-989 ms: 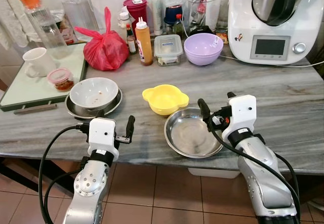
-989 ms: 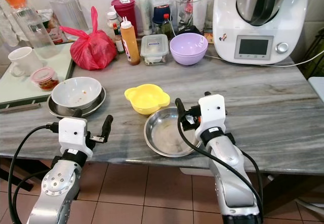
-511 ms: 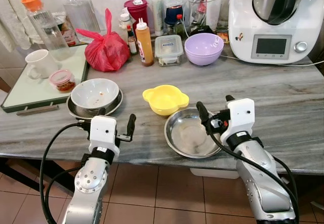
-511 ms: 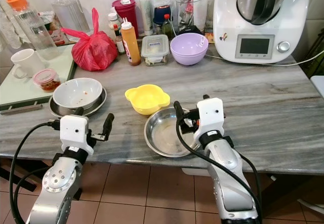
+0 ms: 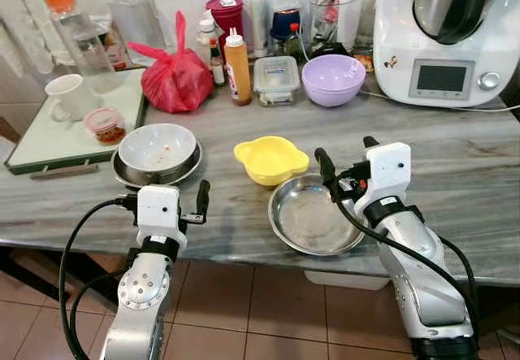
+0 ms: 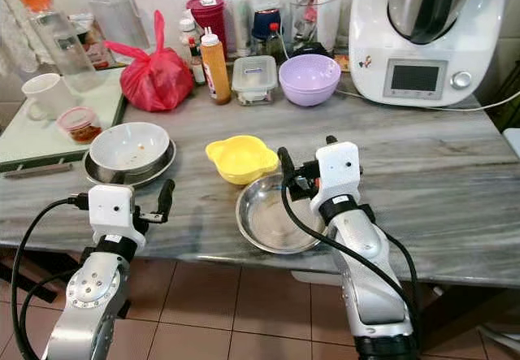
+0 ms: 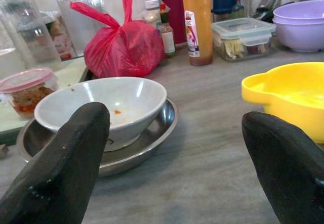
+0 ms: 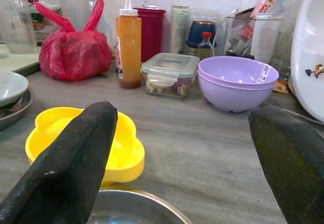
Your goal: Setting the table
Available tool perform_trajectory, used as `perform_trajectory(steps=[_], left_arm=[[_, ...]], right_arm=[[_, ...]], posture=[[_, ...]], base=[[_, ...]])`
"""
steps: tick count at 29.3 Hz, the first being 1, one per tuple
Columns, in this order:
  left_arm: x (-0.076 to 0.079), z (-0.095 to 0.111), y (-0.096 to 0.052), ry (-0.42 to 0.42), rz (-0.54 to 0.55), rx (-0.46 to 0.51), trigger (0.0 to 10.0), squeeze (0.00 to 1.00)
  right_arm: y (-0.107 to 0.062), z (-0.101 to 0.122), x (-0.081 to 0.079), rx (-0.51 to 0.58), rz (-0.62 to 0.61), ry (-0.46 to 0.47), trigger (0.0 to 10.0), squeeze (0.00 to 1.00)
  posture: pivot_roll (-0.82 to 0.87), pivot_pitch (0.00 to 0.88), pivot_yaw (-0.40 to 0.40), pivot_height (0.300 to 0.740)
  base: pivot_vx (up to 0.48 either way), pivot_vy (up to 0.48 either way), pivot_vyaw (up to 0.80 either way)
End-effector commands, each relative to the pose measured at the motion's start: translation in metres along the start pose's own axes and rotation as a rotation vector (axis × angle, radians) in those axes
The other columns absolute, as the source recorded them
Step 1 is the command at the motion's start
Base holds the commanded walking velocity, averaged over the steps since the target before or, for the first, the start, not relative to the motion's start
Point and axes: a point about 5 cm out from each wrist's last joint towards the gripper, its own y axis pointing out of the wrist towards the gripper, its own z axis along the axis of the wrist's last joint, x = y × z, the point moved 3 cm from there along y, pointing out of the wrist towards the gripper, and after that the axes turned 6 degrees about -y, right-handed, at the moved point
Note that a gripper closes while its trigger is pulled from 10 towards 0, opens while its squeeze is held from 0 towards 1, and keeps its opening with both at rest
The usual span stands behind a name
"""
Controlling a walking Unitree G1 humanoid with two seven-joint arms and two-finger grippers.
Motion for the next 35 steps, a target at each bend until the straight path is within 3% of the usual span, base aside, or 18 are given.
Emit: perform_trajectory(steps=[1,12,26,35], left_arm=[[-0.005,0.0,0.0,0.018,0.021,-0.004,10.0,0.0],[-0.005,-0.006,-0.001,0.027,0.029,-0.044,10.0,0.0],[-0.002,-0.008,-0.003,0.061,0.006,-0.069,10.0,0.0],[-0.004,-0.01,-0.004,0.069,0.016,-0.08,10.0,0.0]], right_arm=[[0.003,0.0,-0.003,-0.001,0.004,0.001,10.0,0.0],[0.004,-0.006,-0.005,-0.023,0.014,0.013,10.0,0.0],[0.001,-0.026,-0.007,-0.098,0.01,0.03,10.0,0.0],[0.003,-0.032,-0.005,-0.12,0.001,-0.012,10.0,0.0]], posture=[[-0.12,0.026,0.086,0.74],[-0.11,0.024,0.091,0.74],[-0.1,0.031,0.095,0.74],[-0.09,0.035,0.091,0.74]], base=[[0.0,0.0,0.0],[0.0,0.0,0.0],[-0.279,0.0,0.0],[-0.32,0.0,0.0]])
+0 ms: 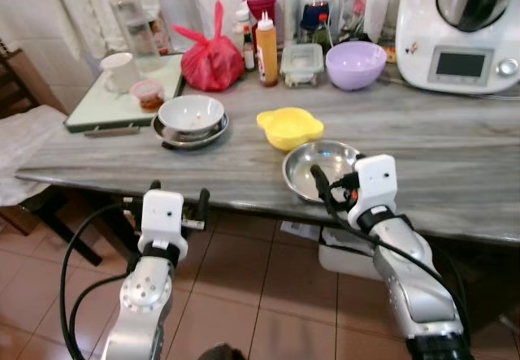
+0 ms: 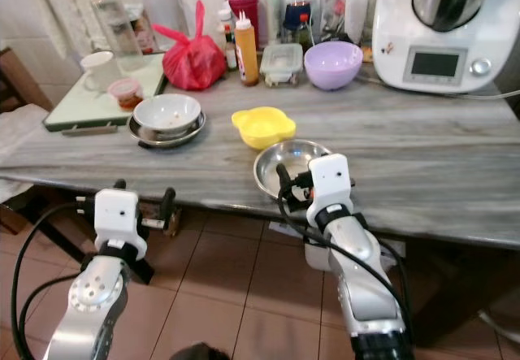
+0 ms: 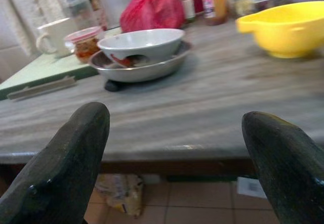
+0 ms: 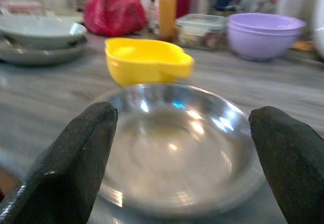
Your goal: Setting the table
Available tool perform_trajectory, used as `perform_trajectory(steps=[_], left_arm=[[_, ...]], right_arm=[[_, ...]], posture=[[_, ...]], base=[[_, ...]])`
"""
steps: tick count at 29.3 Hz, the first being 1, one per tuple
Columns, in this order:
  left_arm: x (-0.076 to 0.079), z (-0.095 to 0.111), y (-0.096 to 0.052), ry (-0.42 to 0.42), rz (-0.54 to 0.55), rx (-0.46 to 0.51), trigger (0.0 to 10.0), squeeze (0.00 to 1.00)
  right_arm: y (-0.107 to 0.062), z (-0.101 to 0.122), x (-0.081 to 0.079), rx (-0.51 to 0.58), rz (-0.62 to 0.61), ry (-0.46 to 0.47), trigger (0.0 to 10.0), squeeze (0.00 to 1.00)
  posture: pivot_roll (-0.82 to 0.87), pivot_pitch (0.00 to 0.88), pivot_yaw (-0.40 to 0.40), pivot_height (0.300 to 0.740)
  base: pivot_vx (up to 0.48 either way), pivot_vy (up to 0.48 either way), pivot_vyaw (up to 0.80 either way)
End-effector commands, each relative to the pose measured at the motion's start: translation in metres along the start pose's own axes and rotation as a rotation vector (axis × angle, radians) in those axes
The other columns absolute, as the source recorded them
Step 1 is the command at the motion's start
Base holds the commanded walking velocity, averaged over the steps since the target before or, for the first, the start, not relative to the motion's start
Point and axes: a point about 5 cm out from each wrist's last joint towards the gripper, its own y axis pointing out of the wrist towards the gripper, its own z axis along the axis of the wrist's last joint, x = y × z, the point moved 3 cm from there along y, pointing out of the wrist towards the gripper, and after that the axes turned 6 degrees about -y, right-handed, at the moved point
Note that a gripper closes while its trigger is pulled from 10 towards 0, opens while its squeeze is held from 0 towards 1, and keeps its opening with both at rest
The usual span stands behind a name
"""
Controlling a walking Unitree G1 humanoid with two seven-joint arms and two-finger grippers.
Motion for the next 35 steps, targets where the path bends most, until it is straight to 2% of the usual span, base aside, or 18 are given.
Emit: perform_trajectory(steps=[1,15,21,25,28,31,35], left_arm=[[-0.006,0.0045,0.0019,0.025,0.012,0.01,10.0,0.0],[-0.0036,0.0032,0.0014,0.028,-0.005,0.0,10.0,0.0],[-0.0023,0.0053,0.002,0.03,-0.019,0.014,10.0,0.0],[-0.001,0.007,0.0023,0.009,-0.033,0.025,10.0,0.0],[-0.0003,0.0078,0.0023,-0.017,-0.049,0.03,10.0,0.0],[-0.0004,0.0081,0.0018,-0.026,-0.057,0.028,10.0,0.0],[-0.0016,0.0081,0.0015,-0.028,-0.056,0.032,10.0,0.0]], right_arm=[[0.0027,0.0028,-0.002,0.011,-0.008,-0.006,10.0,0.0],[0.0037,-0.0008,-0.0016,-0.019,-0.049,-0.025,10.0,0.0],[0.0038,-0.0005,0.0059,-0.017,-0.115,-0.065,10.0,0.0],[0.0047,0.0019,0.0066,-0.004,-0.109,-0.012,10.0,0.0],[0.0046,0.003,0.0056,0.002,-0.102,-0.034,10.0,0.0],[0.0036,0.0003,0.0031,-0.015,-0.085,0.002,10.0,0.0],[0.0035,0.0042,0.0027,0.005,-0.072,-0.01,10.0,0.0]], posture=[[-0.09,0.035,0.091,0.74],[-0.1,0.047,0.098,0.74],[-0.1,0.046,0.101,0.74],[-0.1,0.044,0.101,0.74],[-0.1,0.041,0.102,0.74],[-0.11,0.042,0.099,0.74],[-0.11,0.042,0.098,0.74]], base=[[-0.319,0.0,0.0],[-0.321,0.0,0.0],[-0.313,0.0,0.0],[0.0,0.0,0.0],[0.0,0.0,0.0],[0.0,0.0,0.0],[0.0,0.0,0.0]])
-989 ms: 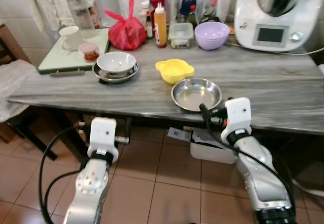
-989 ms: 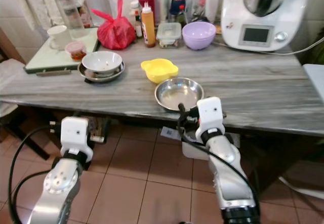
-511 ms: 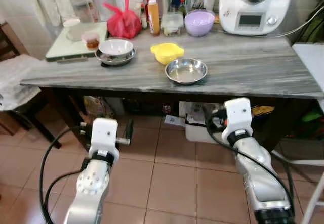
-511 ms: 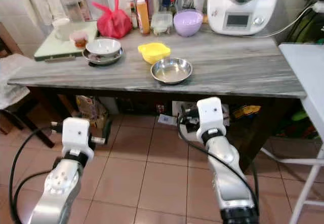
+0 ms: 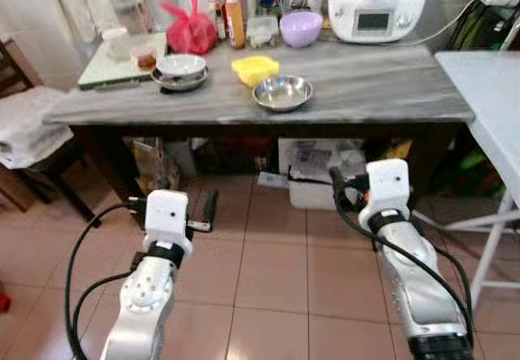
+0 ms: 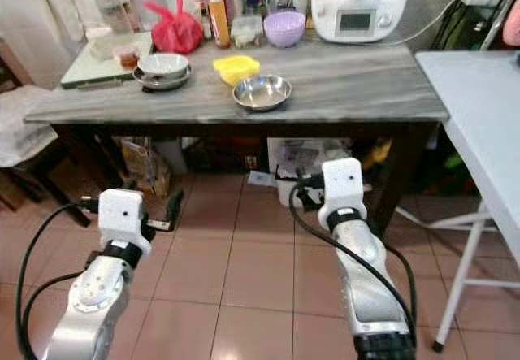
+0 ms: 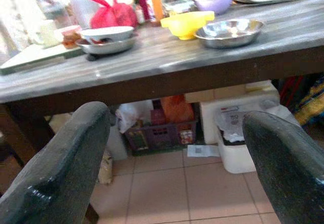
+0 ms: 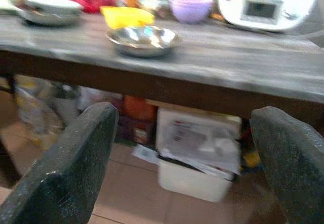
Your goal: Setting the table
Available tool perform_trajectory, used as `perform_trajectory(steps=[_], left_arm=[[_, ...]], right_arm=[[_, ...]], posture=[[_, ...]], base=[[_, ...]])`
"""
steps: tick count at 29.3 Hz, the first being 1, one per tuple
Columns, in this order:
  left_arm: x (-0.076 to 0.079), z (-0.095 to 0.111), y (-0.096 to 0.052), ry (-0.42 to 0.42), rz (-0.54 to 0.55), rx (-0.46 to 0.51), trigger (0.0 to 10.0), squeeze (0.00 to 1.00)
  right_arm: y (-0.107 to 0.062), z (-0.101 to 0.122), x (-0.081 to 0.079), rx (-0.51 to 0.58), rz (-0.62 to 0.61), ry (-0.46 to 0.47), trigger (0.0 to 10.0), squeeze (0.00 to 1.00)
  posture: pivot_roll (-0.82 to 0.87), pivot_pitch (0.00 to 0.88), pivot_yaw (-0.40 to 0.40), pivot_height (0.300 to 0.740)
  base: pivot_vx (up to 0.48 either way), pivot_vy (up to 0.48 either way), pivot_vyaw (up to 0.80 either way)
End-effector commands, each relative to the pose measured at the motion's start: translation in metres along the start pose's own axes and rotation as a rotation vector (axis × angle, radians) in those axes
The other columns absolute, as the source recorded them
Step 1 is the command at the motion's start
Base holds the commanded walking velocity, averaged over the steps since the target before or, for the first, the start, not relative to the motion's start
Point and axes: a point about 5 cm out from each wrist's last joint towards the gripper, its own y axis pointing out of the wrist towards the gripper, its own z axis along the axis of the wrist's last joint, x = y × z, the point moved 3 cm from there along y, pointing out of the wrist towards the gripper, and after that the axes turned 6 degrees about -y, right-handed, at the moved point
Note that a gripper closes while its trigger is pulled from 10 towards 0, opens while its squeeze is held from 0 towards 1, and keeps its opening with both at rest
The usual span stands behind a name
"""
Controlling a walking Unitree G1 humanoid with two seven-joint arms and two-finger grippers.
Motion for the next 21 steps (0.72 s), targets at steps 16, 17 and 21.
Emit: perform_trajectory(steps=[16,17,21], left_arm=[[0.003,-0.0001,0.0019,0.01,-0.03,0.0,10.0,0.0],[0.0034,-0.0002,0.002,0.009,-0.032,0.0,10.0,0.0],[0.0046,-0.0003,0.0022,0.008,-0.037,-0.001,10.0,0.0]], right_arm=[[0.0022,0.0074,0.0066,0.035,-0.043,-0.097,10.0,0.0],[0.0019,0.0073,0.0077,0.036,-0.048,-0.094,10.0,0.0],[0.0007,0.0063,0.0099,0.035,-0.064,-0.092,10.0,0.0]], posture=[[-0.13,0.045,0.105,0.74],[-0.13,0.045,0.106,0.74],[-0.14,0.046,0.107,0.74]], base=[[0.0,-0.185,0.0],[0.0,-0.33,0.0],[0.0,-0.336,0.0]])
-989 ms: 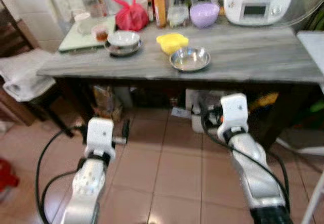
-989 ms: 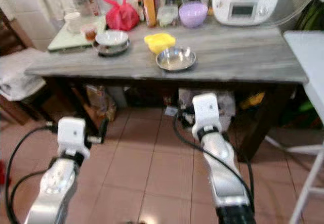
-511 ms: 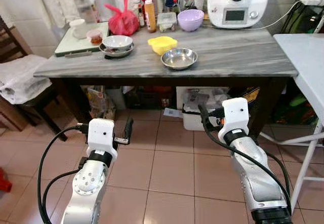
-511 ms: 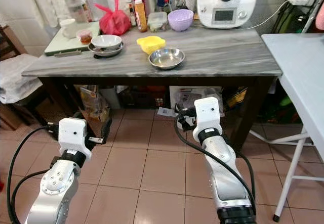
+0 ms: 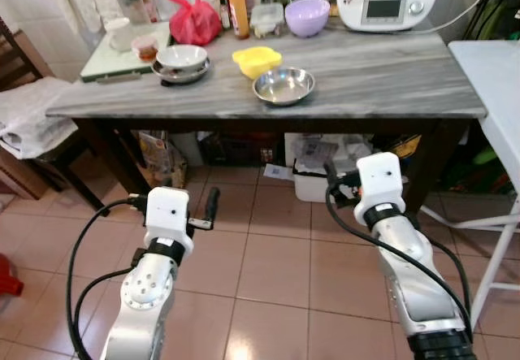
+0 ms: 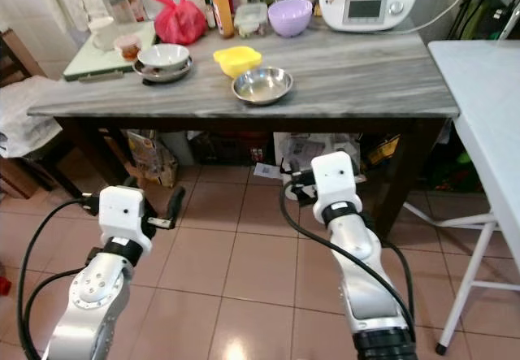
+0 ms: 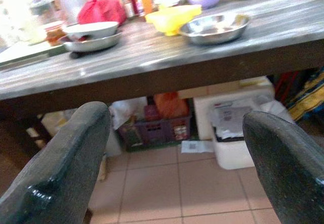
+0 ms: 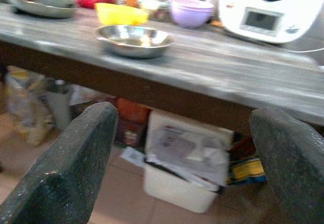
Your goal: Setting the table
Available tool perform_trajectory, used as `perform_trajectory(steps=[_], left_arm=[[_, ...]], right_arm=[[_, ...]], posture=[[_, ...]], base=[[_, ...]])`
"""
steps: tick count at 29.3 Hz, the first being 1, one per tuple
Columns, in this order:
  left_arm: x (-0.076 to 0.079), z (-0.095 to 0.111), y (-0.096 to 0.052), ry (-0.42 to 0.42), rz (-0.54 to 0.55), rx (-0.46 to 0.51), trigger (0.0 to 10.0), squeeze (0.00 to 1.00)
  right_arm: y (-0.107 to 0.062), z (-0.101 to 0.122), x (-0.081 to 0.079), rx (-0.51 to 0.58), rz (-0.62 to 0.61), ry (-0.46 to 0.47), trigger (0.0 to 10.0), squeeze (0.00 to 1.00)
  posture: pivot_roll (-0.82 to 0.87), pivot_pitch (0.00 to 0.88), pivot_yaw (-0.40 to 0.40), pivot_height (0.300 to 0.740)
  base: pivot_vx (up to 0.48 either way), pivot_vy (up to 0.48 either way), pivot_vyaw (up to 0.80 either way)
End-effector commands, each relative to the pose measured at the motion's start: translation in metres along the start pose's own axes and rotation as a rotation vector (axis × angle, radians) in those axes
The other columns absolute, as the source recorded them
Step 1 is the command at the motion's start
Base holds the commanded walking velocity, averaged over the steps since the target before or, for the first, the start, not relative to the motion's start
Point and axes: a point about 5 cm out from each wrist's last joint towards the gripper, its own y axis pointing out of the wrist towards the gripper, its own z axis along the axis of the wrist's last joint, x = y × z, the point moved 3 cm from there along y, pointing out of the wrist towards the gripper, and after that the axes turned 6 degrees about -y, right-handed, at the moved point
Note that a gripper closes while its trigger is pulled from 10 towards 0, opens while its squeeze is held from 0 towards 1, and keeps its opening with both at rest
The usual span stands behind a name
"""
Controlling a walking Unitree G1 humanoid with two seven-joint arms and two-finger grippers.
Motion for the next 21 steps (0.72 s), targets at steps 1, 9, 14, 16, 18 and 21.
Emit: perform_trajectory(steps=[1,9,14,16,18,21], left_arm=[[-0.007,-0.003,-0.001,0.013,0.014,-0.012,10.0,0.0],[-0.005,-0.003,-0.002,0.01,0.008,-0.013,10.0,0.0],[-0.005,-0.003,-0.002,0.008,0.007,-0.012,10.0,0.0],[-0.005,-0.002,-0.002,0.006,0.007,-0.009,10.0,0.0],[-0.005,-0.001,-0.002,0.005,0.006,-0.005,10.0,0.0],[-0.005,0.0,-0.001,0.002,0.003,-0.001,10.0,0.0]], right_arm=[[0.0,0.002,-0.005,0.012,0.005,0.004,10.0,0.0],[-0.003,0.003,-0.007,0.012,0.032,-0.008,10.0,0.0],[-0.005,0.012,-0.003,0.069,0.021,-0.01,10.0,0.0],[-0.006,0.017,0.0,0.1,0.007,-0.016,10.0,0.0],[-0.008,0.024,0.007,0.136,-0.024,-0.018,10.0,0.0],[-0.008,0.027,0.011,0.146,-0.042,-0.023,10.0,0.0]], posture=[[-0.14,0.047,0.106,0.74],[-0.13,0.047,0.101,0.74],[-0.13,0.046,0.098,0.74],[-0.13,0.045,0.098,0.74],[-0.13,0.045,0.099,0.74],[-0.13,0.046,0.101,0.74]], base=[[0.0,-0.345,0.0],[0.0,-0.342,0.0],[0.0,-0.343,0.0],[0.0,-0.341,0.0],[0.0,-0.341,0.0],[0.0,-0.341,0.0]])
